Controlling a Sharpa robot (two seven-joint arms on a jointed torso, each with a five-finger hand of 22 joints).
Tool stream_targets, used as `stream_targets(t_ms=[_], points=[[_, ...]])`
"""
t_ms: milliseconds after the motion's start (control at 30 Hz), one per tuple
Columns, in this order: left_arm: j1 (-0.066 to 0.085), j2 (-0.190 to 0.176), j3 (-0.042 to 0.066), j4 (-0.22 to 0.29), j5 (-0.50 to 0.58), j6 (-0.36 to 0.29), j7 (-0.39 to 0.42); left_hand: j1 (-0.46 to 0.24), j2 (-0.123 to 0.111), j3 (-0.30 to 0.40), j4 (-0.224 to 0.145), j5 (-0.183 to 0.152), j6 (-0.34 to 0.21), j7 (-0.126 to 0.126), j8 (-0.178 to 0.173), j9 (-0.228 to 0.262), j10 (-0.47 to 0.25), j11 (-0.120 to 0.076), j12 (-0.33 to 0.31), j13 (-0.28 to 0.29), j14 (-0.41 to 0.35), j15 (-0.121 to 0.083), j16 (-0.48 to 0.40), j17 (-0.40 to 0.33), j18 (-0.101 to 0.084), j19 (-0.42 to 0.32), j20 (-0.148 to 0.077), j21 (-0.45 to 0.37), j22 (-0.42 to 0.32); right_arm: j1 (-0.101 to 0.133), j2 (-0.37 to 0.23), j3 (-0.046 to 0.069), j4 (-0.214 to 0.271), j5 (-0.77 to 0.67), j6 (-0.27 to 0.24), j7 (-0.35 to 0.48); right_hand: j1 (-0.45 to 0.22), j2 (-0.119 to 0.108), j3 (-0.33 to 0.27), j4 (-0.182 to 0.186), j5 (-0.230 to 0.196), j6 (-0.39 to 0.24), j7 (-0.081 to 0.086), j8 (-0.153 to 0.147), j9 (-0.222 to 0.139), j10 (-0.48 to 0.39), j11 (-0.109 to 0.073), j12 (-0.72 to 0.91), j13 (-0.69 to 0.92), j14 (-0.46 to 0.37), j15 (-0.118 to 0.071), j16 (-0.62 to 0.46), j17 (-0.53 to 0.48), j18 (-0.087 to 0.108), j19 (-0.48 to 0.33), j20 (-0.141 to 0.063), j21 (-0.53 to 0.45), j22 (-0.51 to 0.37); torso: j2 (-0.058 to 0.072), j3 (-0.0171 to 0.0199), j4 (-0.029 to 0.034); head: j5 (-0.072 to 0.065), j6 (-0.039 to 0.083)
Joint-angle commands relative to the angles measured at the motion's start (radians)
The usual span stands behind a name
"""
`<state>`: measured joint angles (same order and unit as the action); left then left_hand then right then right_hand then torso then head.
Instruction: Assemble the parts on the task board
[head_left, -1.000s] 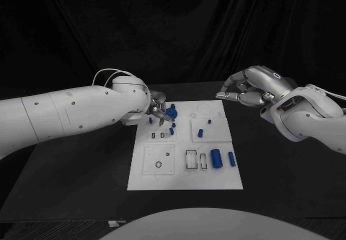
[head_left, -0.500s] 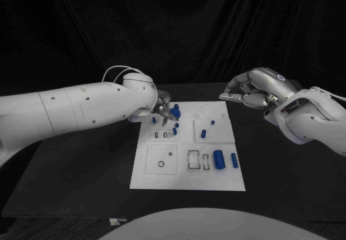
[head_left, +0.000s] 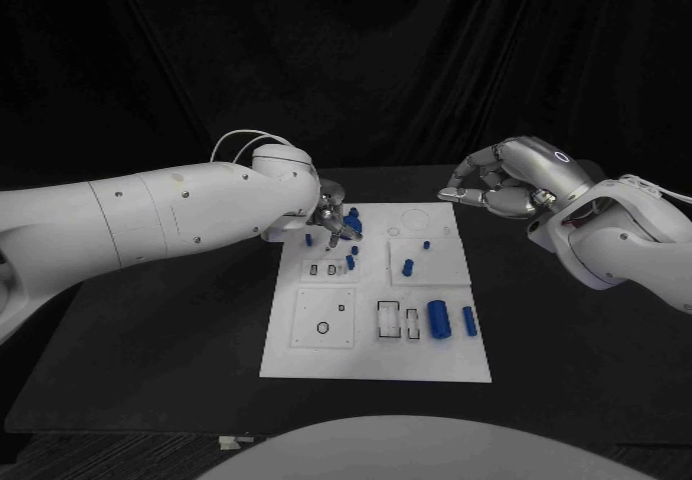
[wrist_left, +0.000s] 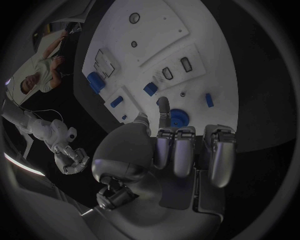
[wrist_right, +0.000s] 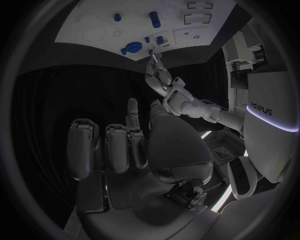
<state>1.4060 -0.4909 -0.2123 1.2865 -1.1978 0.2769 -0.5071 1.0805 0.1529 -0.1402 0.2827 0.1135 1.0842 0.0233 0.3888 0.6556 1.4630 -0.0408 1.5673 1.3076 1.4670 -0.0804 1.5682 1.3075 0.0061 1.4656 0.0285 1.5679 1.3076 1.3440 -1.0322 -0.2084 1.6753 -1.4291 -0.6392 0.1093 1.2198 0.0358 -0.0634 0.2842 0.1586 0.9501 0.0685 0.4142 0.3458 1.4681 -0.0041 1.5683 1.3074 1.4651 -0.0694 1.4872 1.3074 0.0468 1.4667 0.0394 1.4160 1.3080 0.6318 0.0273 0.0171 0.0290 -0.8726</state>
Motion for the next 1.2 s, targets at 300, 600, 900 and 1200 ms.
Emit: stream_targets(t_ms=[300, 600, 900, 1200], points=[[-0.015, 0.013, 0.001, -0.005, -0.001, 0.022, 0.024, -0.008, -0.001, 0.009, -0.005, 0.005, -0.006, 0.007, -0.015, -0.003, 0.108, 0.007, 0.003, 0.263, 0.104, 0.001, 0.003, 0.263, 0.000, 0.088, 0.005, -0.007, 0.244, -0.004, 0.001, 0.001, -0.001, -0.001, 0.007, -0.011, 0.007, 0.004, -0.003, -0.002, 0.000, -0.008, -0.002, -0.001, 0.002, 0.103, -0.005, 0.002, 0.263, 0.071, -0.004, -0.004, 0.075, -0.007, 0.039, -0.003, -0.004, 0.211, -0.003, -0.0006, -0.0006, 0.001, 0.000], [-0.027, 0.020, 0.001, -0.010, -0.001, 0.034, 0.028, -0.009, 0.001, 0.011, -0.005, 0.005, -0.004, 0.008, -0.021, -0.004, 0.108, 0.008, 0.003, 0.263, 0.104, 0.003, 0.003, 0.263, 0.002, 0.080, 0.006, -0.012, 0.236, -0.007, 0.002, 0.001, -0.001, -0.001, 0.012, -0.013, 0.012, 0.002, -0.004, -0.005, 0.001, -0.009, -0.001, -0.002, 0.002, 0.103, -0.004, 0.002, 0.263, 0.071, -0.004, -0.005, 0.072, -0.007, 0.038, -0.003, -0.006, 0.210, -0.004, 0.0001, -0.0011, 0.001, 0.000], [-0.035, 0.021, 0.001, -0.015, -0.001, 0.042, 0.028, -0.008, 0.001, 0.012, -0.006, 0.004, -0.003, 0.008, -0.023, -0.004, 0.108, 0.008, 0.003, 0.263, 0.104, 0.003, 0.003, 0.263, 0.002, 0.080, 0.006, -0.012, 0.235, -0.010, 0.003, 0.001, -0.002, -0.001, 0.016, -0.014, 0.014, 0.001, -0.005, -0.005, 0.001, -0.010, -0.001, -0.003, 0.002, 0.103, -0.004, 0.002, 0.263, 0.070, -0.004, -0.006, 0.070, -0.007, 0.038, -0.003, -0.007, 0.210, -0.005, -0.0001, -0.0007, 0.001, 0.000], [-0.042, 0.028, 0.001, -0.021, -0.001, 0.062, 0.031, 0.000, 0.002, 0.019, -0.014, 0.006, 0.001, 0.009, -0.033, -0.005, 0.108, 0.009, 0.003, 0.263, 0.104, 0.004, 0.003, 0.263, 0.003, 0.078, 0.008, -0.013, 0.234, -0.012, 0.004, 0.001, -0.005, -0.001, 0.017, -0.014, 0.014, 0.001, -0.005, -0.005, 0.001, -0.010, -0.001, -0.003, 0.002, 0.103, -0.004, 0.002, 0.263, 0.070, -0.004, -0.006, 0.070, -0.007, 0.038, -0.003, -0.007, 0.210, -0.005, -0.0004, -0.0008, -0.001, 0.000]])
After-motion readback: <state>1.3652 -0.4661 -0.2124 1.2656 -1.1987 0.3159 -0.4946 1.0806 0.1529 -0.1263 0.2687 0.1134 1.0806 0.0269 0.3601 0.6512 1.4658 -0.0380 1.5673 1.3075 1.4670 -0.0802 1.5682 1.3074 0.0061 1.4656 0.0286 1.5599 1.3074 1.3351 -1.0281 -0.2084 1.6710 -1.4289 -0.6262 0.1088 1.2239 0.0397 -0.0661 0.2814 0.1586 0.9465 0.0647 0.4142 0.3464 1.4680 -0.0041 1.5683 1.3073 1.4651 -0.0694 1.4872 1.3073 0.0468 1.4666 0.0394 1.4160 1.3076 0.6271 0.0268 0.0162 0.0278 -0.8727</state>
